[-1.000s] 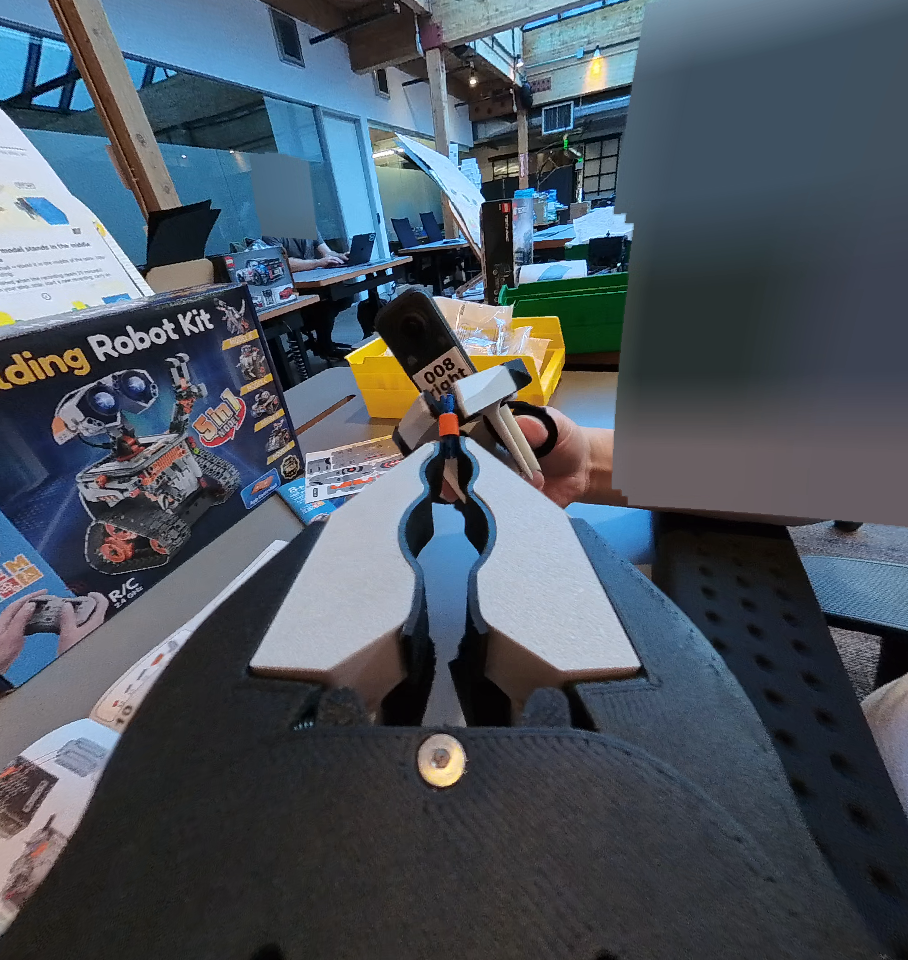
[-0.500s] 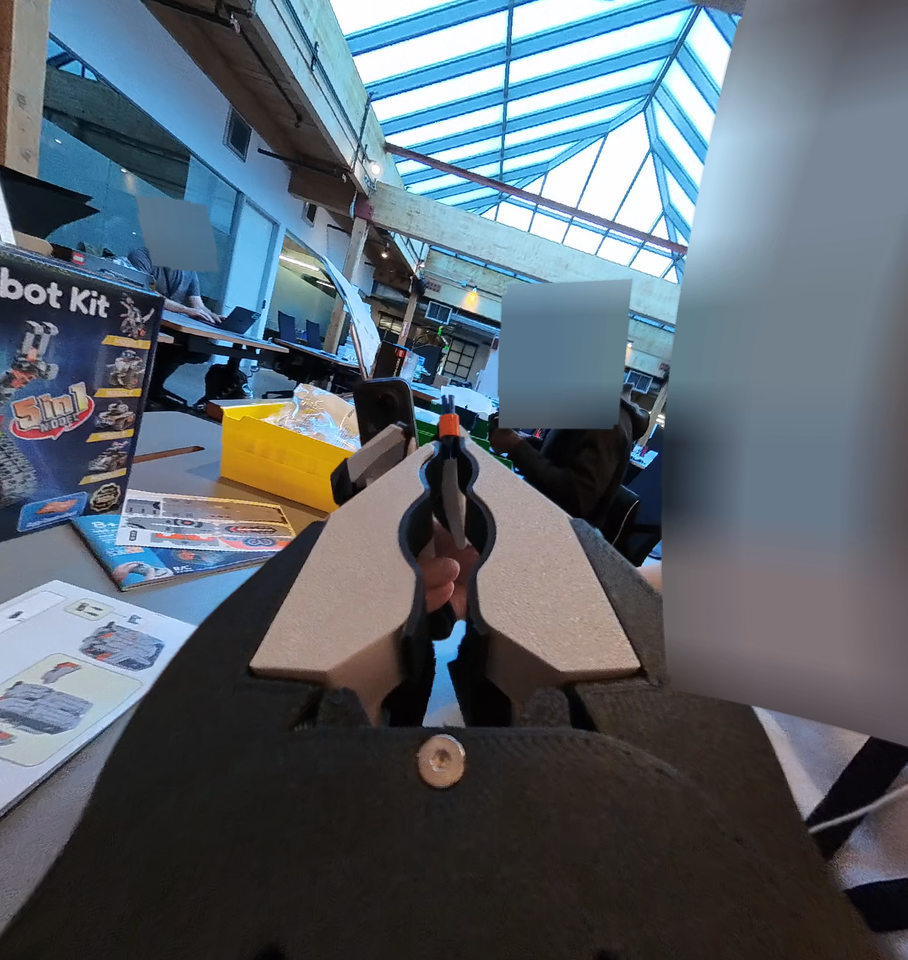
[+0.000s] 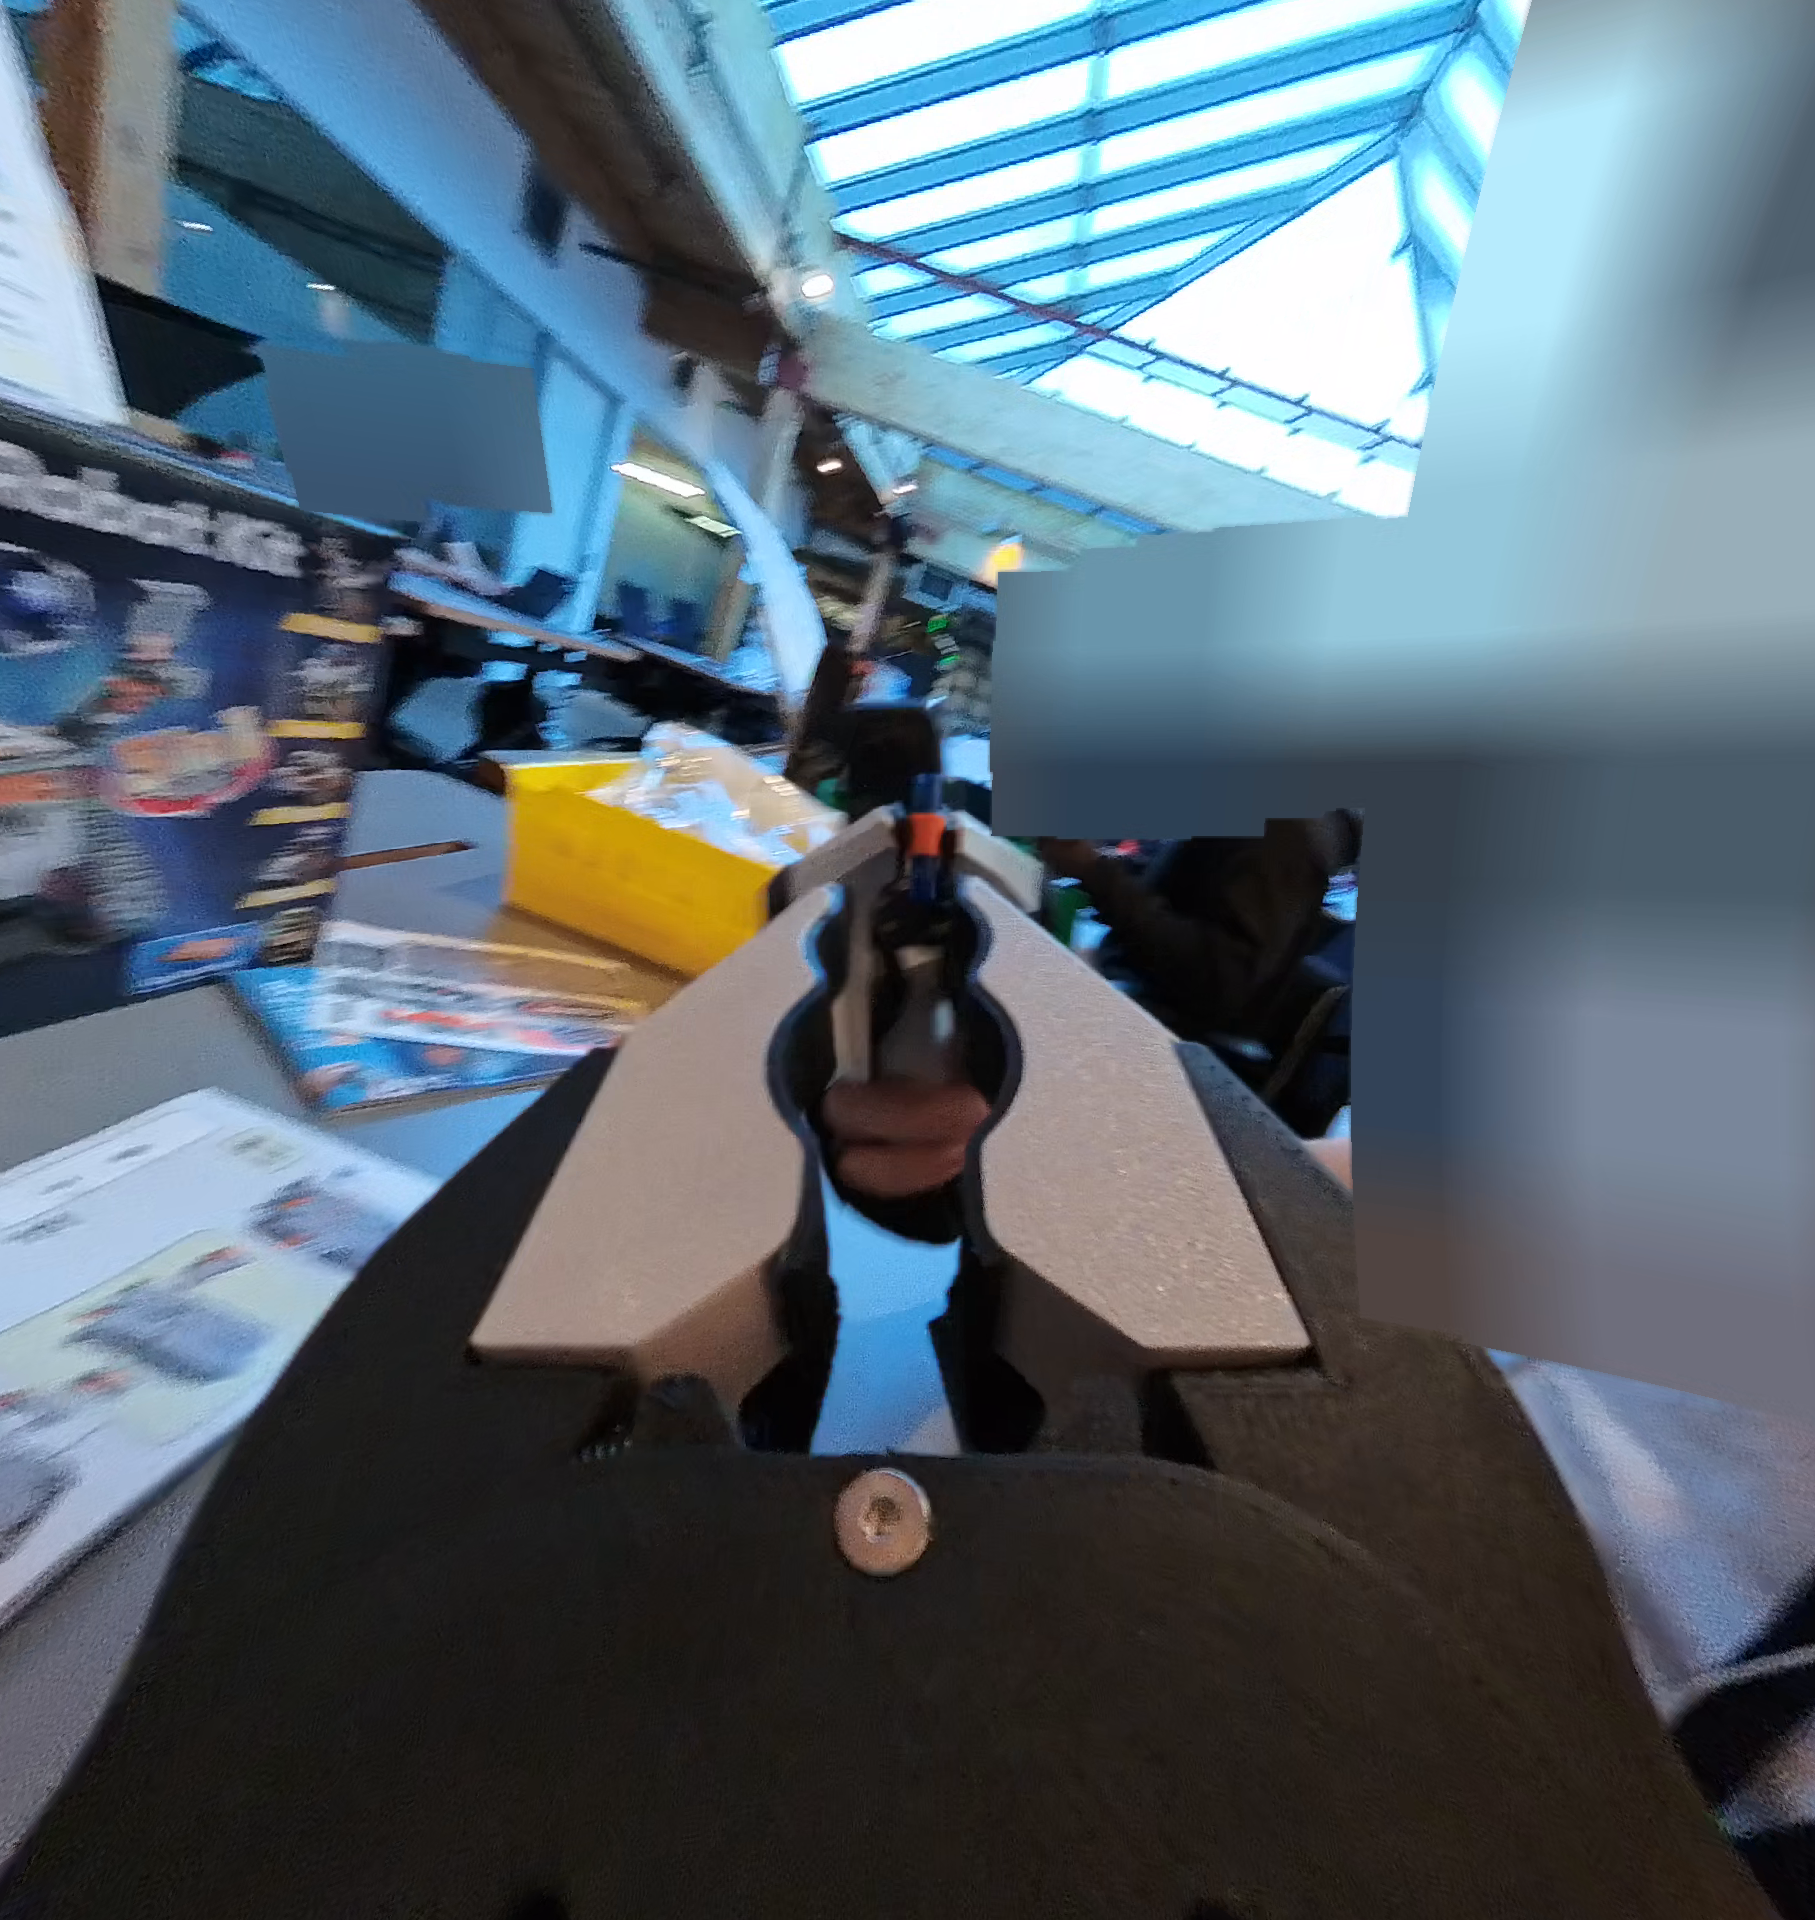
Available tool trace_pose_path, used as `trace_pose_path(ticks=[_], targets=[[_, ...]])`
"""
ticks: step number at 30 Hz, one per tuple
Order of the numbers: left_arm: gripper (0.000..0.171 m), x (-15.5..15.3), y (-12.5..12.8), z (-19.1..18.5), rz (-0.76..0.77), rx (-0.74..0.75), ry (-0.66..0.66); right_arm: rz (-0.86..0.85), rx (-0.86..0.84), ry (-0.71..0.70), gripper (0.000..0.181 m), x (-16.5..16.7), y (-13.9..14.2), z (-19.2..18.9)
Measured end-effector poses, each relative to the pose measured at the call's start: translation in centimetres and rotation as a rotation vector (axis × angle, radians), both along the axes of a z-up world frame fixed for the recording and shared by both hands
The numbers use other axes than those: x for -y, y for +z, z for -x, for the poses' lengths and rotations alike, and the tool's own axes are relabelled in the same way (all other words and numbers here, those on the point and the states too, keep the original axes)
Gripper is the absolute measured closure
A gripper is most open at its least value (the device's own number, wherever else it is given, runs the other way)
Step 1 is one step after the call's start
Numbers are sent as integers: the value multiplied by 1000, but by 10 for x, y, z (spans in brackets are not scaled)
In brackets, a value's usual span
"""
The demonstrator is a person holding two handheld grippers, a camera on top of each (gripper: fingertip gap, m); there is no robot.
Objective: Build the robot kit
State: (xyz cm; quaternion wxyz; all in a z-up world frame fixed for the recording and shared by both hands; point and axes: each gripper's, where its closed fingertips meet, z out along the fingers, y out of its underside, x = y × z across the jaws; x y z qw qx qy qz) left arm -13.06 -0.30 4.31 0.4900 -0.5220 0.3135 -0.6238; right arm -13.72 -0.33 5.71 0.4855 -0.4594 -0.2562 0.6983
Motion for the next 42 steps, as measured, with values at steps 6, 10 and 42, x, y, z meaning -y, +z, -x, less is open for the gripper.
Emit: trace_pose_path(ticks=[6,10,42], targets=[[154,-16,-5,10,-190,-153,209,-715,684,-704,176,-35,-28,-19],[156,-17,-20,-1,-235,-267,262,-939,866,-810,175,-33,-42,-9],[171,-14,-22,4,248,-43,-134,-924,764,-674,169,-13,-43,3]])
